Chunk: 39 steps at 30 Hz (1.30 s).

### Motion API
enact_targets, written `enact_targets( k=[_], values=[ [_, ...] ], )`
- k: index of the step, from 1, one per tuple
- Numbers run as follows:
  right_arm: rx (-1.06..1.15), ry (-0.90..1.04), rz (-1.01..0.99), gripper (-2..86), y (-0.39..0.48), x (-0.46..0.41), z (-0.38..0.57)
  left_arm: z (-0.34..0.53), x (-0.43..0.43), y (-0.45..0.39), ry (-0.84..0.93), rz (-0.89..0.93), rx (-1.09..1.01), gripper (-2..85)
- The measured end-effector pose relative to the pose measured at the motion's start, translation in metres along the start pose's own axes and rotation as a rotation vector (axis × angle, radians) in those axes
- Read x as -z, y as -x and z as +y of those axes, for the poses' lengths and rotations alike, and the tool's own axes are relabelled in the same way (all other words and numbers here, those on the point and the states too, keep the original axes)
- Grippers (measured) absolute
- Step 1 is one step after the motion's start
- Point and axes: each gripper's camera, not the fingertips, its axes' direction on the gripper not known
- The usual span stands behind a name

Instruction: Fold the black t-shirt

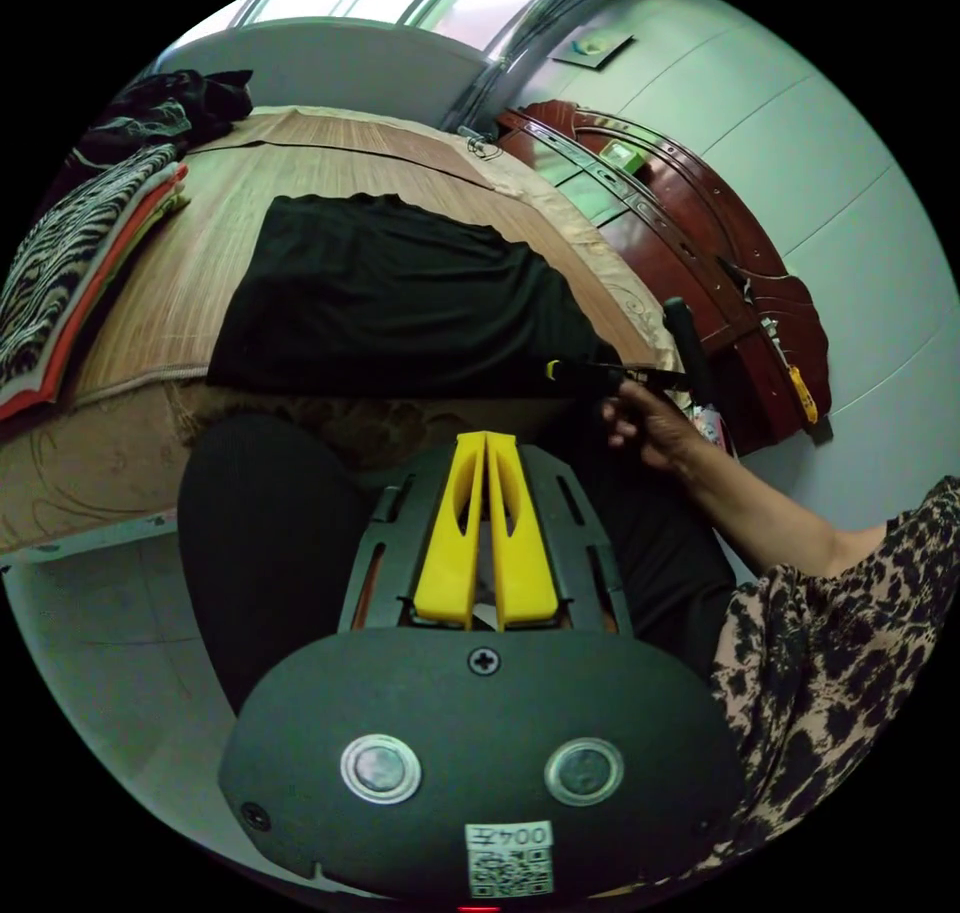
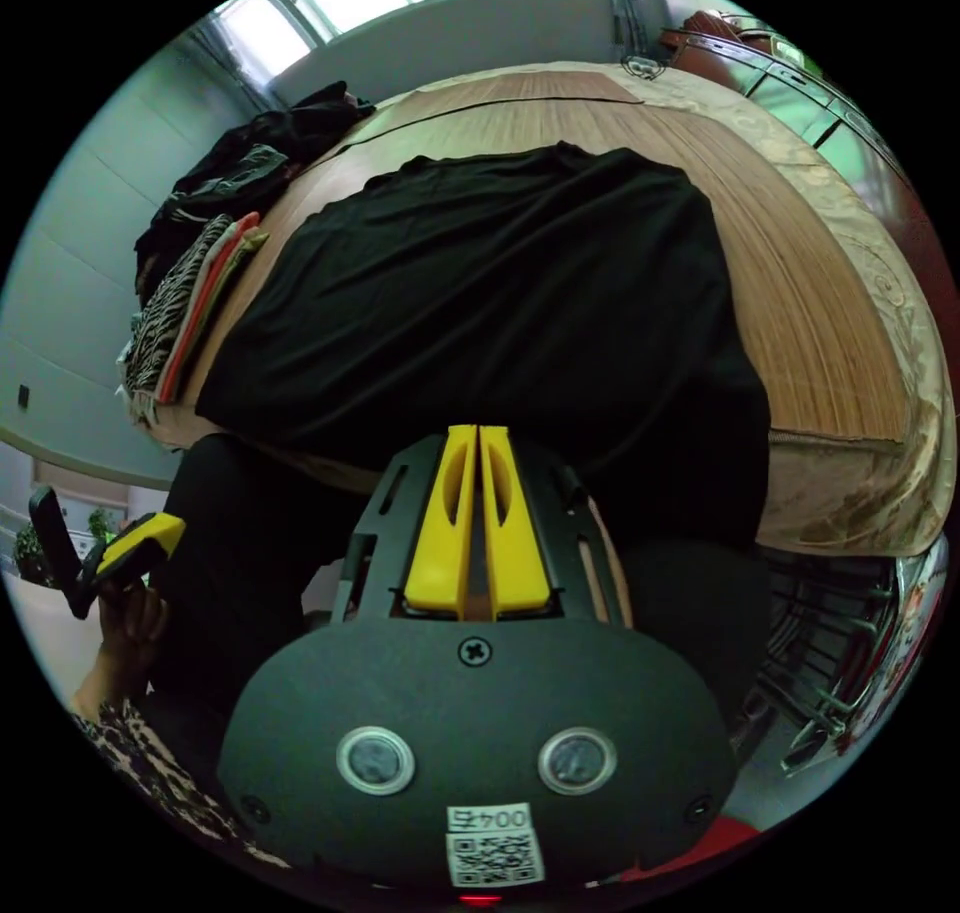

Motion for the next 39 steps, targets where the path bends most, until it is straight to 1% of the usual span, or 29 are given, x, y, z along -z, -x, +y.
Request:
enact_targets(
  k=[3,5,7,9,11,16,19,22,24,26,28,31,32,34,36,38,39],
  values=[
    [0.066,-0.014,0.041,-0.7,0.011,-0.007,0.007,0.006,-0.003,0.000,0.009,-0.003,0.009,0.0],
    [0.128,-0.026,0.172,-0.7,0.030,-0.015,0.013,0.009,-0.005,-0.002,0.020,-0.010,0.009,0.1],
    [0.170,-0.038,0.238,-0.7,0.039,-0.021,0.017,0.014,-0.007,-0.004,0.030,-0.022,0.004,0.1],
    [0.149,-0.060,0.218,-0.8,0.036,-0.023,0.021,0.018,-0.008,-0.006,0.035,-0.030,-0.001,0.1],
    [0.095,-0.074,0.126,-0.8,0.023,-0.023,0.023,0.022,-0.009,-0.007,0.035,-0.032,-0.003,0.1],
    [0.030,-0.069,0.023,-0.8,0.004,-0.017,0.022,0.030,-0.011,-0.006,0.041,-0.023,0.009,0.1],
    [-0.043,-0.006,-0.078,-0.8,-0.006,-0.016,0.025,0.036,-0.013,-0.007,0.045,-0.024,0.006,0.1],
    [0.021,0.101,-0.168,-0.7,0.004,-0.018,0.036,0.039,-0.015,-0.008,0.051,-0.026,-0.003,0.2],
    [0.048,0.176,-0.105,-0.7,0.015,-0.022,0.047,0.042,-0.016,-0.008,0.055,-0.023,-0.006,0.2],
    [0.071,0.252,0.020,-0.7,0.028,-0.031,0.062,0.044,-0.016,-0.008,0.053,-0.015,-0.005,0.2],
    [0.084,0.300,0.080,-0.5,0.034,-0.039,0.072,0.047,-0.017,-0.007,0.052,-0.005,-0.005,0.2],
    [0.111,0.469,0.112,0.1,0.039,-0.063,0.078,0.051,-0.017,-0.006,0.049,0.007,-0.008,0.2],
    [0.110,0.494,0.115,0.8,0.038,-0.069,0.080,0.052,-0.017,-0.006,0.049,0.010,-0.007,0.2],
    [0.084,0.481,0.117,2.1,0.032,-0.070,0.079,0.054,-0.018,-0.005,0.047,0.021,-0.005,0.2],
    [0.075,0.437,0.066,2.2,0.025,-0.063,0.078,0.056,-0.018,-0.004,0.049,0.027,-0.006,0.1],
    [0.081,0.391,-0.046,0.4,0.016,-0.054,0.080,0.058,-0.018,-0.004,0.045,0.029,-0.009,0.1],
    [0.088,0.385,-0.072,0.1,0.015,-0.052,0.081,0.059,-0.017,-0.003,0.041,0.031,-0.009,0.1]
  ],
)
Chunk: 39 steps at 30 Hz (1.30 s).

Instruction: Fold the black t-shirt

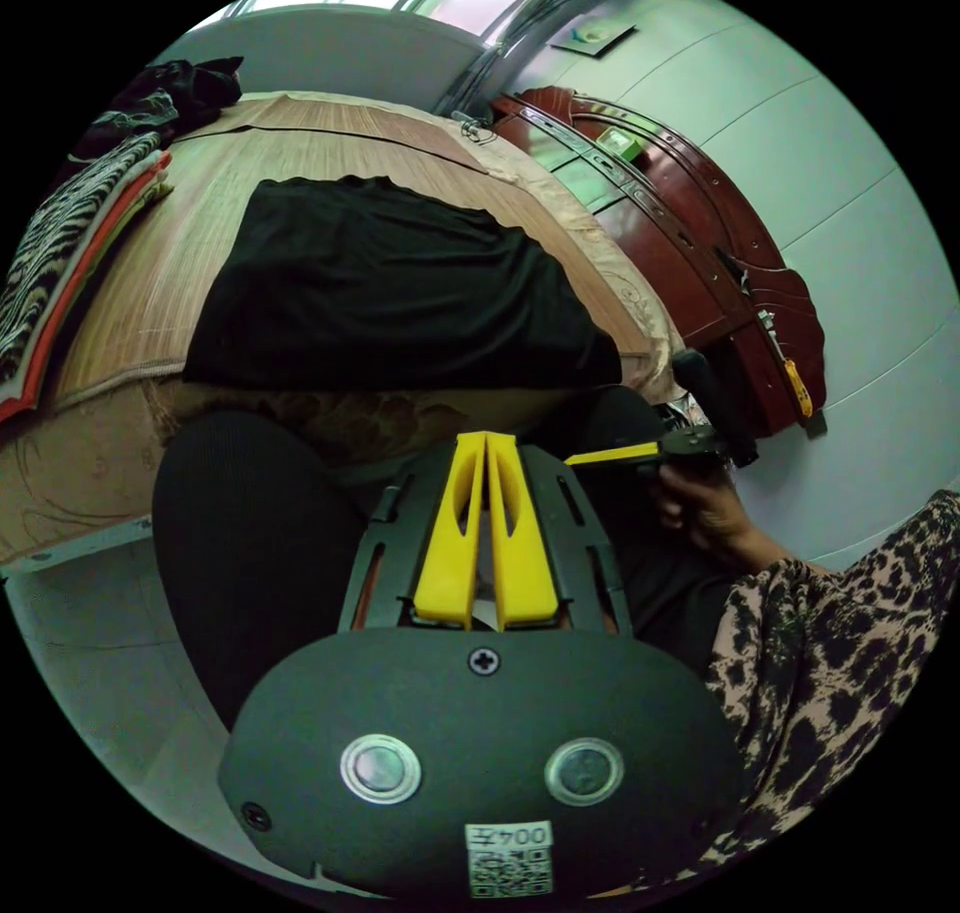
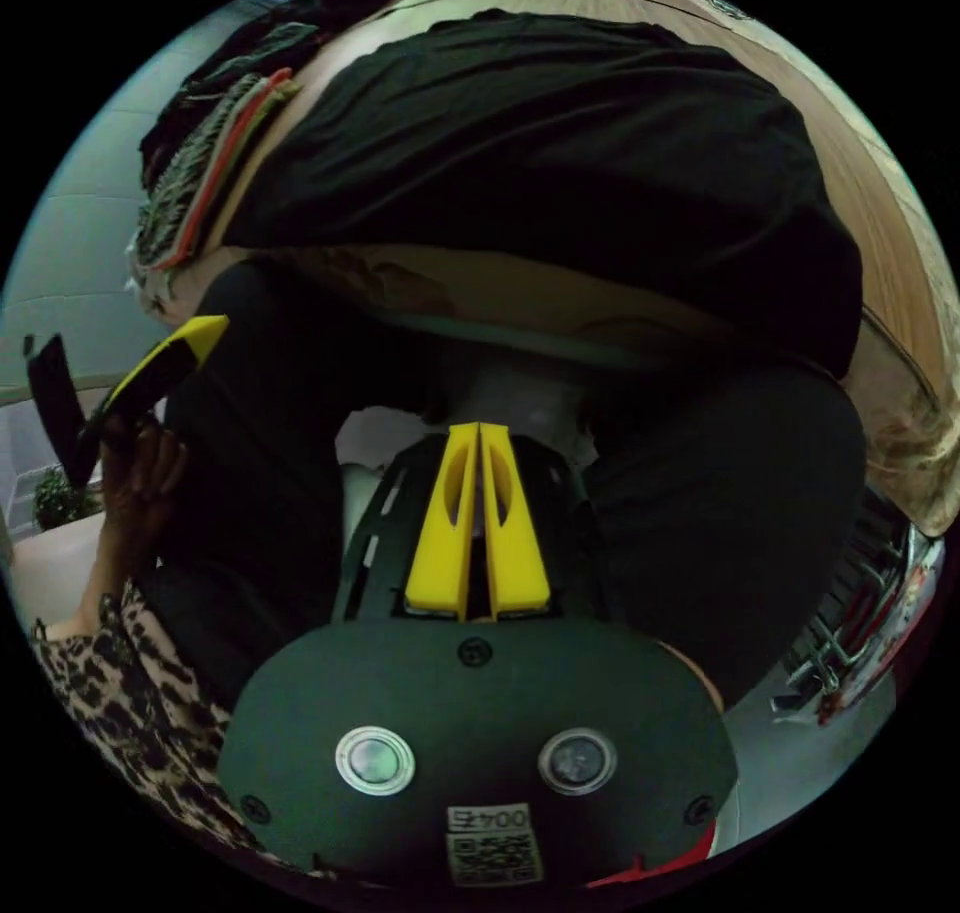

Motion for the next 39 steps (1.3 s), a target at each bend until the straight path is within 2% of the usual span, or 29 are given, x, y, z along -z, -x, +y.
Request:
enact_targets(
  k=[5,11,15,25,30,39],
  values=[
    [0.083,-0.067,-0.155,-0.7,-0.010,0.012,0.015,0.004,0.000,0.003,-0.009,0.014,0.010,0.1],
    [0.120,-0.190,-0.241,-0.8,-0.023,0.027,0.036,0.007,-0.002,0.001,-0.004,0.005,0.001,0.1],
    [0.122,-0.224,-0.250,-0.8,-0.029,0.031,0.045,0.009,-0.003,0.001,-0.005,0.002,0.002,0.1],
    [0.133,-0.303,-0.103,-0.8,-0.022,0.041,0.068,0.012,-0.007,-0.001,0.004,-0.007,-0.005,0.2],
    [0.187,-0.309,-0.191,-0.8,-0.022,0.043,0.076,0.012,-0.009,-0.002,0.009,-0.012,-0.008,0.2],
    [0.150,-0.373,-0.228,-0.8,-0.029,0.049,0.089,0.012,-0.012,-0.004,0.015,-0.018,-0.010,0.2]
  ],
)
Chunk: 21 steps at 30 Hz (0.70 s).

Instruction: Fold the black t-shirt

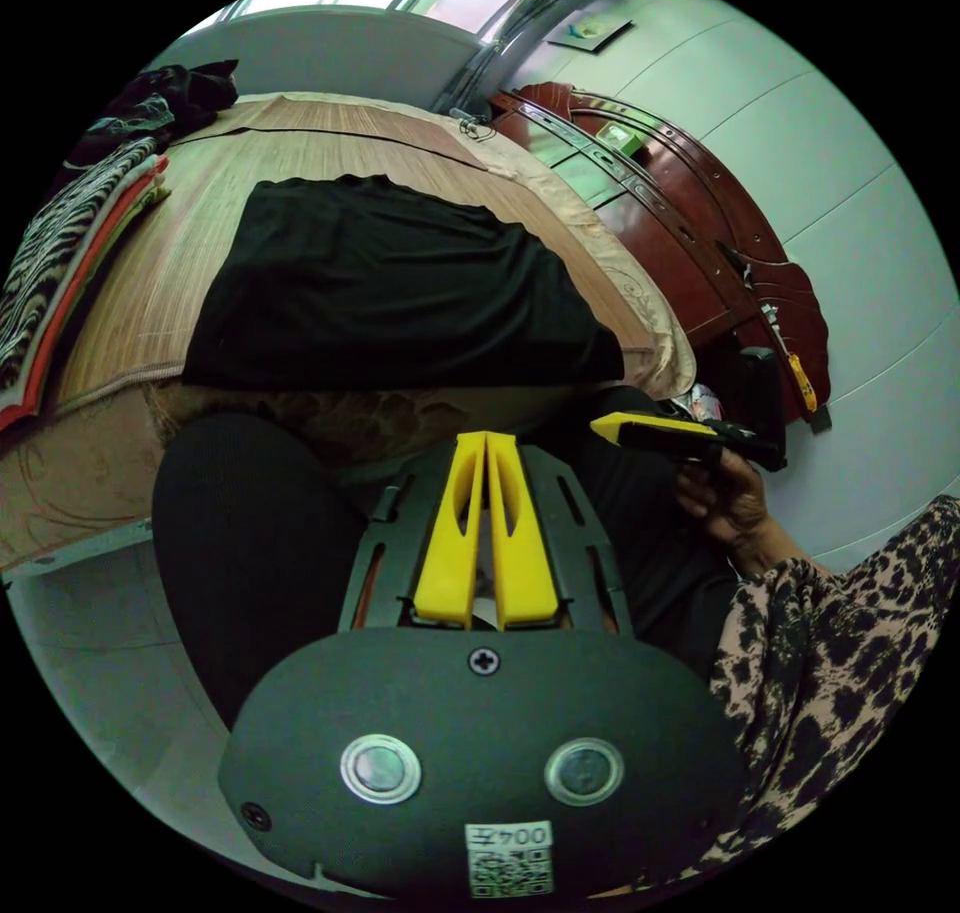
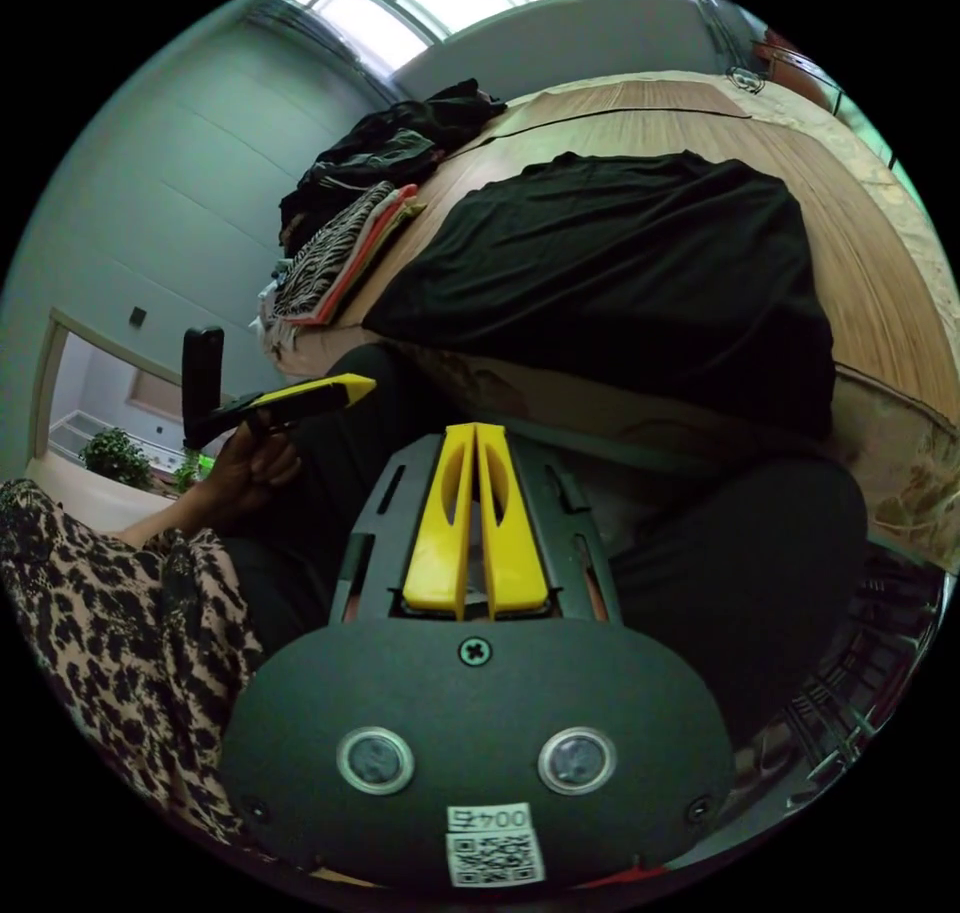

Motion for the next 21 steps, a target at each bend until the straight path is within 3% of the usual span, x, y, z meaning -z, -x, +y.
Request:
enact_targets(
  k=[3,10,16,21],
  values=[
    [0.004,-0.004,-0.002,-0.8,0.002,0.001,0.001,0.000,-0.001,-0.001,0.003,-0.003,-0.003,0.2],
    [0.005,0.051,0.249,-0.8,0.023,-0.009,-0.010,-0.001,-0.002,-0.006,0.001,-0.026,-0.018,0.2],
    [0.056,0.054,0.074,-0.8,0.025,-0.010,-0.010,-0.003,-0.004,-0.011,0.006,-0.049,-0.029,0.2],
    [0.128,-0.102,0.321,-0.8,0.049,0.009,0.000,-0.006,-0.005,-0.012,0.008,-0.043,-0.033,0.2]
  ],
)
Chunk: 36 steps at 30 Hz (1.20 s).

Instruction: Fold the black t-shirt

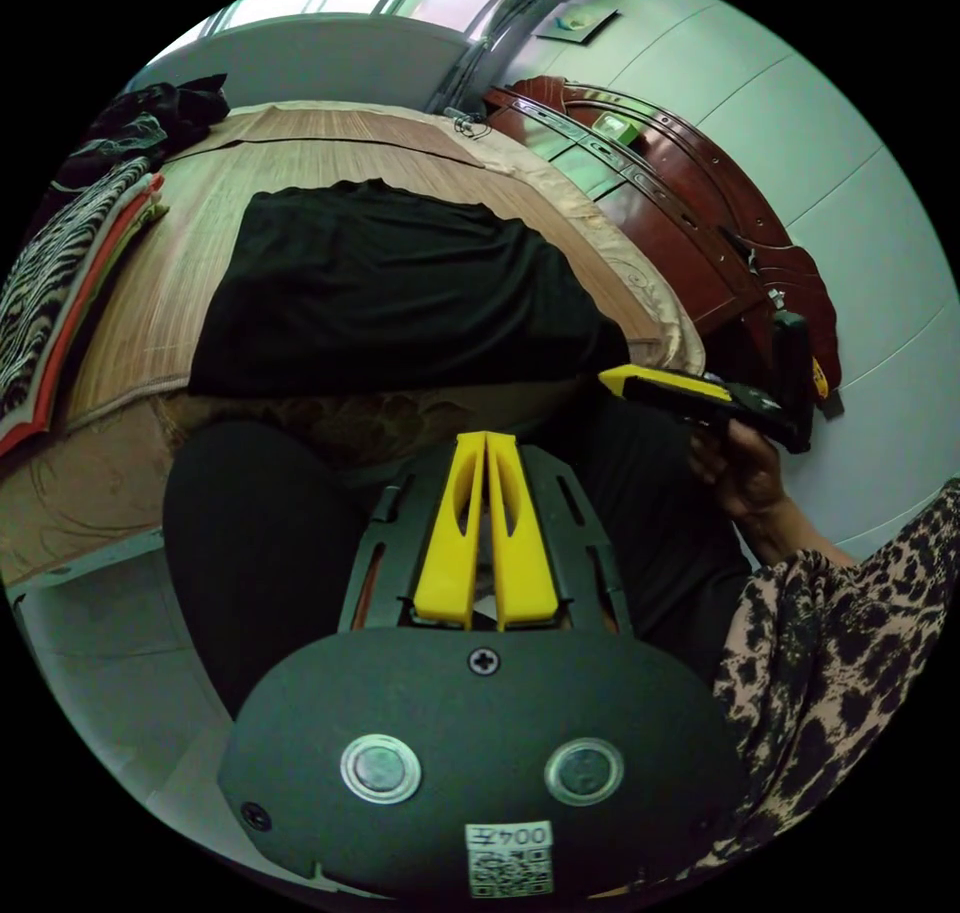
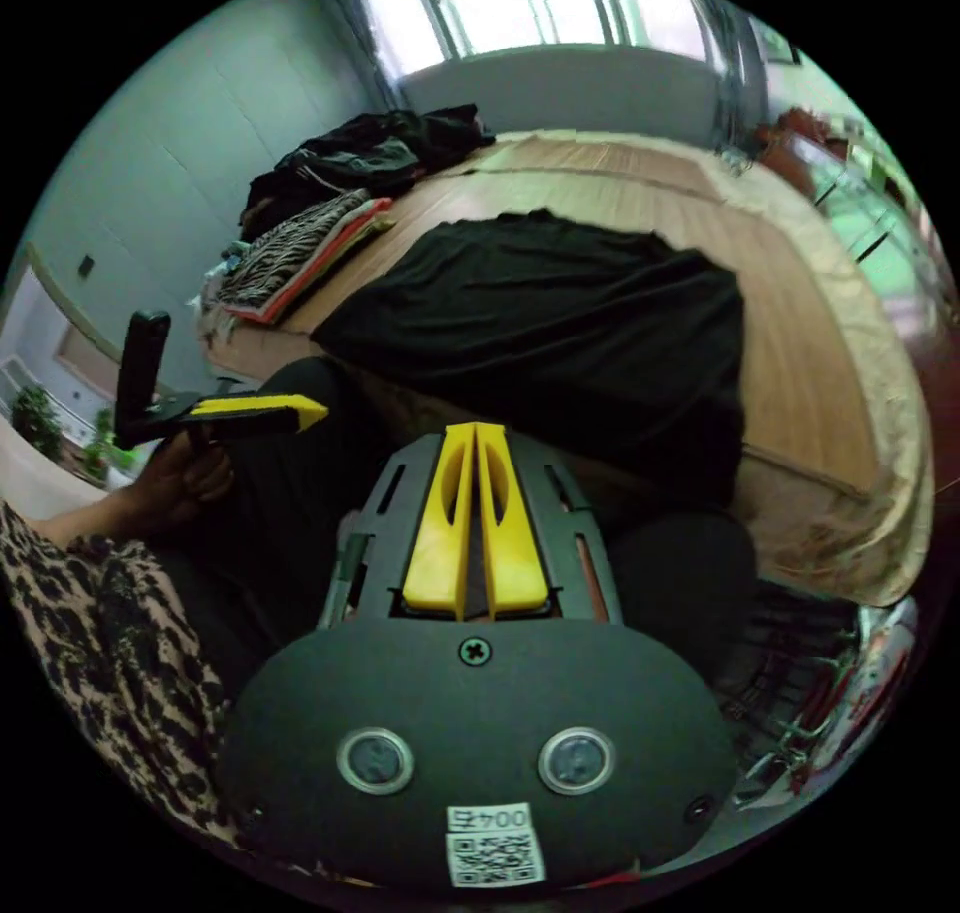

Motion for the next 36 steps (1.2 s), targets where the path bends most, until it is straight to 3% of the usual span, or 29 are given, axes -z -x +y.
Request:
enact_targets(
  k=[2,5,9,13,16,22,36],
  values=[
    [0.003,-0.029,0.047,-0.8,0.007,0.005,-0.001,-0.002,-0.001,0.000,0.003,-0.002,0.001,0.2],
    [-0.014,0.050,-0.100,-0.8,-0.001,-0.006,-0.003,-0.004,-0.003,-0.002,0.007,-0.012,-0.001,0.2],
    [-0.018,0.012,-0.144,-0.8,-0.003,-0.002,-0.003,-0.006,-0.002,-0.005,0.006,-0.026,-0.005,0.2],
    [-0.085,-0.180,0.019,-0.8,0.002,0.029,-0.005,-0.009,-0.002,-0.005,0.003,-0.033,0.002,0.2],
    [-0.082,-0.211,0.155,-0.7,0.011,0.034,-0.013,-0.014,-0.005,-0.008,0.012,-0.045,0.001,0.2],
    [-0.141,-0.103,-0.029,-0.7,-0.016,0.020,-0.025,-0.020,-0.011,-0.013,0.033,-0.082,-0.004,0.1],
    [-0.158,-0.146,-0.089,-0.6,-0.055,0.027,-0.031,-0.043,-0.026,-0.024,0.087,-0.150,-0.015,0.2]
  ],
)
